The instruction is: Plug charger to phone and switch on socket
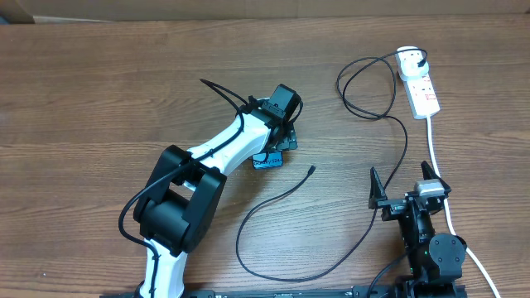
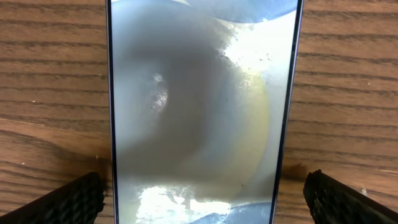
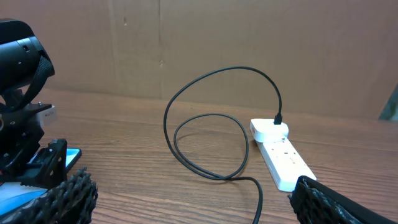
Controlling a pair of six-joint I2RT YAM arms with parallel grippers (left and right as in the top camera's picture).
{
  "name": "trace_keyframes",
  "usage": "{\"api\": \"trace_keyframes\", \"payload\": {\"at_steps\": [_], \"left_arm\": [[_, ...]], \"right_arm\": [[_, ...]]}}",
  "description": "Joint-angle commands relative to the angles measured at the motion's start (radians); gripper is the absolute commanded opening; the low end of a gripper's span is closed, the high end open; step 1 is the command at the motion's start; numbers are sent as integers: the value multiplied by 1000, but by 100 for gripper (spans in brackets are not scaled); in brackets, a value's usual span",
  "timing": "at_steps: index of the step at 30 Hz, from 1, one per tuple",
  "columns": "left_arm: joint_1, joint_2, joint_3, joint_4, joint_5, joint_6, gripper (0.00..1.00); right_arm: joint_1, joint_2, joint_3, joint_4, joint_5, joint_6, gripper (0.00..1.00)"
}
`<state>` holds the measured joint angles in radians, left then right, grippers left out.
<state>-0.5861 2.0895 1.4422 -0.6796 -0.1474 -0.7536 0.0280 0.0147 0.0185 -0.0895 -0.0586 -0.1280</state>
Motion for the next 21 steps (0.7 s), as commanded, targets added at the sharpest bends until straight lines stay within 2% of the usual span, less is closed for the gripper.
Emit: {"api": "trace_keyframes", "payload": {"at_steps": [1,21], "left_arm": [[5,16,-3,4,-17,-10,100],[5,16,-3,7,-17,6,100]], "right_arm": [[5,-12,-10,7,13,-1,100],[5,-12,-10,7,13,-1,100]]}}
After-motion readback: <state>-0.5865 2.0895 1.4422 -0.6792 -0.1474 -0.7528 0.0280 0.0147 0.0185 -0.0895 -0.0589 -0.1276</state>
